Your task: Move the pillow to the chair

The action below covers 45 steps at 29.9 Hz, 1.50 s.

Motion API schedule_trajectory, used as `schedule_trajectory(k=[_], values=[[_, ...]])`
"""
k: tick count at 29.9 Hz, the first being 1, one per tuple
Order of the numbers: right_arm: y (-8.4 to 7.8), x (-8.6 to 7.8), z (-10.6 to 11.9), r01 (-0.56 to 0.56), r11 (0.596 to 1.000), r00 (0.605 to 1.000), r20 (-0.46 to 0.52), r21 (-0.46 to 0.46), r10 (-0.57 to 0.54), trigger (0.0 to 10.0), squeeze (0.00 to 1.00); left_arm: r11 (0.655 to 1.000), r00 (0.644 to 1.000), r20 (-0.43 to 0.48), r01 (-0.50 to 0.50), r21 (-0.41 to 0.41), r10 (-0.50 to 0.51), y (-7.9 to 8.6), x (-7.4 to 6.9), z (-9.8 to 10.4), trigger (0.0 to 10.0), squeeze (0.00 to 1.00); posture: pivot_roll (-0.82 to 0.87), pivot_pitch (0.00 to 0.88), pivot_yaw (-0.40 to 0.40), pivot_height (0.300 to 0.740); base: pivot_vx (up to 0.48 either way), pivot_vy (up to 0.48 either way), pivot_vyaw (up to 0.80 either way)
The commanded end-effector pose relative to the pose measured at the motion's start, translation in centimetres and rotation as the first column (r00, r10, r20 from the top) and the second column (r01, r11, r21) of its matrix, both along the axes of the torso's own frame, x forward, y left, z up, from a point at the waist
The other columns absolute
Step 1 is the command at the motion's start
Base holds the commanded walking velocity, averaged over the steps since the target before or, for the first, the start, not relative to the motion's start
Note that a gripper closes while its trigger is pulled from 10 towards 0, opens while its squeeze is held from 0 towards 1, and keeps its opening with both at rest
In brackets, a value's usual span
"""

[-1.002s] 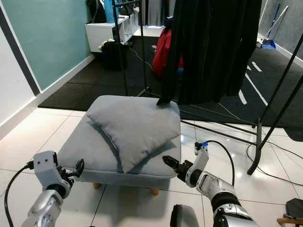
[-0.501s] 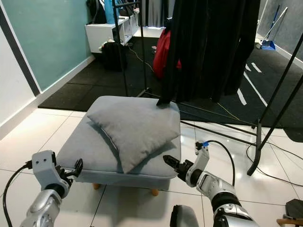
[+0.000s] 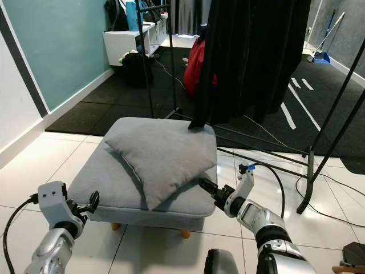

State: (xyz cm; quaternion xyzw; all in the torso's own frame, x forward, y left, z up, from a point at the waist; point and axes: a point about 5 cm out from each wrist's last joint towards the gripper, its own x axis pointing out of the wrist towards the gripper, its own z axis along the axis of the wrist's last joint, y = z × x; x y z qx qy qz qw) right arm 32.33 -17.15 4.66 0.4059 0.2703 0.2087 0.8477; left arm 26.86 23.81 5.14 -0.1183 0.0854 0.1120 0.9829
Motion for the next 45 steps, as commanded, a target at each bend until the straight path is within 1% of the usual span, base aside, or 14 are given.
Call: schedule_trajectory(k=[1,3,8,10,11,14,20,24,27,31,33,38,39,45], values=[[0.5,-0.1,0.0,-0.036,0.998,0.999,0.0,0.052,0.036,10.0,0.0,1.0,1.0,-0.001,0.012,0.01,-0.012,0.2,0.1,0.3,10.0,0.0,-0.13,0.02,-0.023,0.37,0.0,0.0,0.0],[1.5,-0.2,0.0,-0.108,0.993,0.994,0.006,0.047,0.108,10.0,0.0,1.0,1.0,-0.002,0.021,0.017,-0.021,0.3,0.0,0.5,10.0,0.0,-0.12,0.03,-0.017,0.37,0.0,0.0,0.0],[2.1,0.0,0.0,-0.13,0.991,0.991,0.003,0.012,0.13,10.0,0.0,0.999,1.0,0.004,0.024,0.027,-0.024,0.4,-0.3,1.0,10.0,0.0,-0.1,0.055,-0.013,0.37,0.0,0.0,0.0],[3.0,0.4,0.2,-0.125,0.992,0.992,-0.002,-0.011,0.124,10.0,0.0,0.999,1.0,0.01,0.02,0.049,-0.02,1.1,-1.4,1.7,10.0,0.0,-0.05,0.144,0.001,0.37,0.0,0.0,0.0],[3.0,0.4,0.2,-0.125,0.992,0.992,-0.002,-0.011,0.124,10.0,0.0,0.999,1.0,0.01,0.02,0.049,-0.02,1.1,-1.4,1.7,10.0,0.0,-0.05,0.144,0.001,0.37,0.0,0.0,0.0],[4.4,0.7,0.2,-0.129,0.99,0.992,-0.011,-0.054,0.128,10.0,0.0,0.997,1.0,0.014,0.005,0.074,-0.006,2.0,-2.8,2.7,10.0,0.0,-0.04,0.181,0.005,0.37,0.0,0.0,0.0],[6.1,1.2,1.1,-0.157,0.988,0.988,0.006,0.003,0.157,10.0,0.0,0.994,0.999,0.029,-0.019,0.107,0.016,3.0,-4.5,4.5,10.0,0.0,0.0,0.282,0.014,0.37,0.0,0.0,0.0],[7.0,1.7,2.1,-0.205,0.978,0.979,0.031,0.034,0.204,10.0,0.0,0.987,0.998,0.05,-0.047,0.153,0.04,4.2,-6.2,7.2,10.0,0.0,0.02,0.368,0.031,0.37,0.0,0.0,0.0],[7.1,1.9,2.5,-0.2,0.98,0.979,0.036,0.024,0.199,10.0,0.0,0.982,0.997,0.064,-0.052,0.181,0.041,4.7,-6.9,8.9,10.0,0.0,0.04,0.417,0.036,0.37,0.0,0.0,0.0],[7.0,2.1,2.7,-0.187,0.982,0.982,0.038,0.027,0.186,10.0,0.0,0.981,0.997,0.067,-0.052,0.188,0.04,4.9,-7.3,9.6,10.0,0.0,0.05,0.435,0.037,0.37,0.0,0.0,0.0],[6.9,2.9,3.6,-0.146,0.989,0.987,0.07,0.036,0.144,10.0,0.0,0.978,0.996,0.078,-0.053,0.2,0.038,4.8,-7.8,10.8,10.0,0.0,0.07,0.465,0.038,0.37,0.0,0.0,0.0],[6.7,3.6,4.7,-0.109,0.993,0.989,0.11,0.049,0.103,10.0,0.0,0.977,0.996,0.083,-0.05,0.206,0.033,4.6,-8.1,11.6,10.0,0.0,0.08,0.485,0.039,0.37,0.0,0.0,0.0],[6.4,4.7,6.5,-0.075,0.992,0.982,0.181,0.097,0.056,10.0,0.0,0.976,0.997,0.077,-0.027,0.215,0.011,3.9,-8.5,12.3,10.0,0.0,0.08,0.518,0.047,0.37,0.0,0.0,0.0],[5.9,6.1,9.8,-0.057,0.984,0.955,0.297,0.17,0.004,10.0,0.0,0.978,0.998,0.058,-0.002,0.211,-0.011,3.2,-8.8,12.8,10.0,0.0,0.08,0.528,0.05,0.37,0.0,0.0,0.0]])
